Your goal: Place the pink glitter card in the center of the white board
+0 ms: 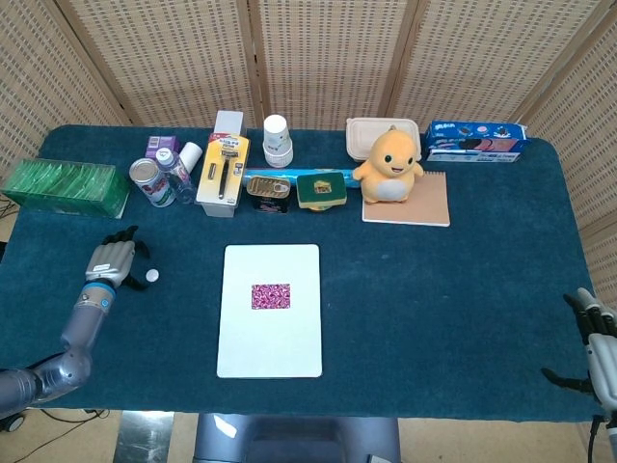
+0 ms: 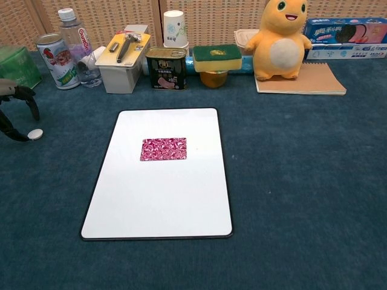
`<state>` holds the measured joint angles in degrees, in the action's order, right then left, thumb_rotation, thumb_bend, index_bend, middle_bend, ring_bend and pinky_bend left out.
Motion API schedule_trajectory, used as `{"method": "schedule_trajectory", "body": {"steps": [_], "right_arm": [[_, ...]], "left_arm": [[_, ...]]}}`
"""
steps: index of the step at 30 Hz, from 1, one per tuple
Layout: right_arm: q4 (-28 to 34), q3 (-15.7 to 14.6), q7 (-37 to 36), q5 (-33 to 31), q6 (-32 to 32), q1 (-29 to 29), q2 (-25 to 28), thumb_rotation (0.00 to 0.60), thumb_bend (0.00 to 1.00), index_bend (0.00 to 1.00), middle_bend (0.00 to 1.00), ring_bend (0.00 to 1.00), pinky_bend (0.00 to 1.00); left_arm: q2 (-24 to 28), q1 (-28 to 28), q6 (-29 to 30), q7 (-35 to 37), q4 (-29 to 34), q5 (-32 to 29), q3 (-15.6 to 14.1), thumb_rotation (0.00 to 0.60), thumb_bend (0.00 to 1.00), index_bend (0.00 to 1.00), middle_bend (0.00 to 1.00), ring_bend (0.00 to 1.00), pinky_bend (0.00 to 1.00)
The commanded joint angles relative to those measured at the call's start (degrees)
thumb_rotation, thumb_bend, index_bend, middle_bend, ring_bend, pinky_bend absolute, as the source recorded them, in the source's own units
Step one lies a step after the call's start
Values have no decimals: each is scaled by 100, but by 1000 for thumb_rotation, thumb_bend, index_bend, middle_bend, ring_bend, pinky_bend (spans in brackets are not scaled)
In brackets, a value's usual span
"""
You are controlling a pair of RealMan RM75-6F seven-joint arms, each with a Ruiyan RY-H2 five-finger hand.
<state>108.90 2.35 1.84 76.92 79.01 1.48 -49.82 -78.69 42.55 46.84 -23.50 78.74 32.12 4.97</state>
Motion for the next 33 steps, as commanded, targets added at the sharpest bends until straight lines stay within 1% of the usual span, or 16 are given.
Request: {"method": "schedule_trajectory", "body": {"steps": [1, 11, 15, 22, 24, 30, 33], "right_arm": [[-3, 0, 5, -9, -4, 3, -3, 600, 21, 0, 0, 0, 0], [7, -3, -30, -18, -15, 10, 18, 600, 21, 0, 0, 0, 0], [1, -19, -51, 11, -44, 21, 28, 600, 20, 0, 0, 0, 0], [11, -46, -118, 63, -77, 30, 52, 600, 21, 0, 0, 0, 0], [11, -47, -143, 65, -83, 31, 65, 600, 21, 0, 0, 0, 0], [19, -59, -206, 99, -92, 34, 94, 600, 21, 0, 0, 0, 0], [19, -63, -200, 103, -83, 30, 95, 600, 20, 0, 0, 0, 0]], "left_arm": [[-34, 1, 31, -4, 5, 50, -4, 600, 193, 382, 0, 0, 48], [-161, 55, 120, -219, 20, -101, -53, 600, 195, 385, 0, 0, 48], [-245, 41, 160, -216, -4, -43, -61, 600, 203, 446, 0, 0, 48], [-393, 82, 242, -402, -75, -148, -79, 600, 217, 477, 0, 0, 48], [-394, 90, 289, -438, -37, -145, -65, 600, 229, 504, 0, 0, 48], [-305, 77, 422, -491, 142, -134, -27, 600, 276, 540, 0, 0, 48], [-256, 67, 472, -522, 221, -128, -23, 600, 283, 540, 0, 0, 48]]}}
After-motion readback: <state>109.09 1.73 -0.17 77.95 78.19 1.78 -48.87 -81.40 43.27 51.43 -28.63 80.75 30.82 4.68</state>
